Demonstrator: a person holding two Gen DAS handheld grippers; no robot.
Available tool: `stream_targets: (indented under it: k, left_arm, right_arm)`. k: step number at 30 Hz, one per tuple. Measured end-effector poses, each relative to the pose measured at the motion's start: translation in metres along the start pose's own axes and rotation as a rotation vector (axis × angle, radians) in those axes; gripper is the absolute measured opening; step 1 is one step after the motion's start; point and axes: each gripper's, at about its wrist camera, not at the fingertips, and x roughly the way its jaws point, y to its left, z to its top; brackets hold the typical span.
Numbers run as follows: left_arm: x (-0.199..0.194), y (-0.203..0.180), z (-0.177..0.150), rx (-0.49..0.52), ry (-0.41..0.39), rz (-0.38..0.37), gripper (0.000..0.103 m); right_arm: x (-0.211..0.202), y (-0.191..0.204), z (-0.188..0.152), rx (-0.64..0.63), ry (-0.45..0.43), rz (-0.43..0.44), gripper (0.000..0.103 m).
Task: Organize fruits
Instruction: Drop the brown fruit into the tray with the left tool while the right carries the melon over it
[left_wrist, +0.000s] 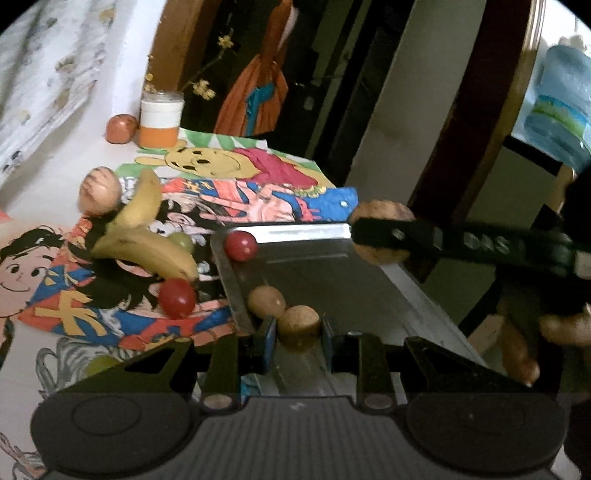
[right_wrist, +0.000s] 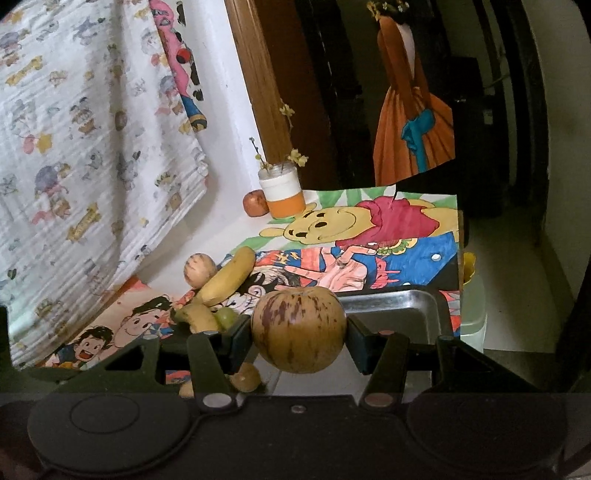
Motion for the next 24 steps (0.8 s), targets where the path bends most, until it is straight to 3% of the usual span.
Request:
stream_targets:
  k: [17, 24]
  left_arm:
    - [0.023, -0.020, -0.006, 0.127, 0.042, 0.094, 0.029]
    - [0.027, -0.026, -0.009, 0.171, 0.045, 0.116, 0.029]
  right_arm:
    - [0.057, -0.011, -0.009, 0.007, 0.125, 0.012, 0.056]
    - [0.055, -0.009, -0.004, -0.004, 0.106, 0.021, 0.057]
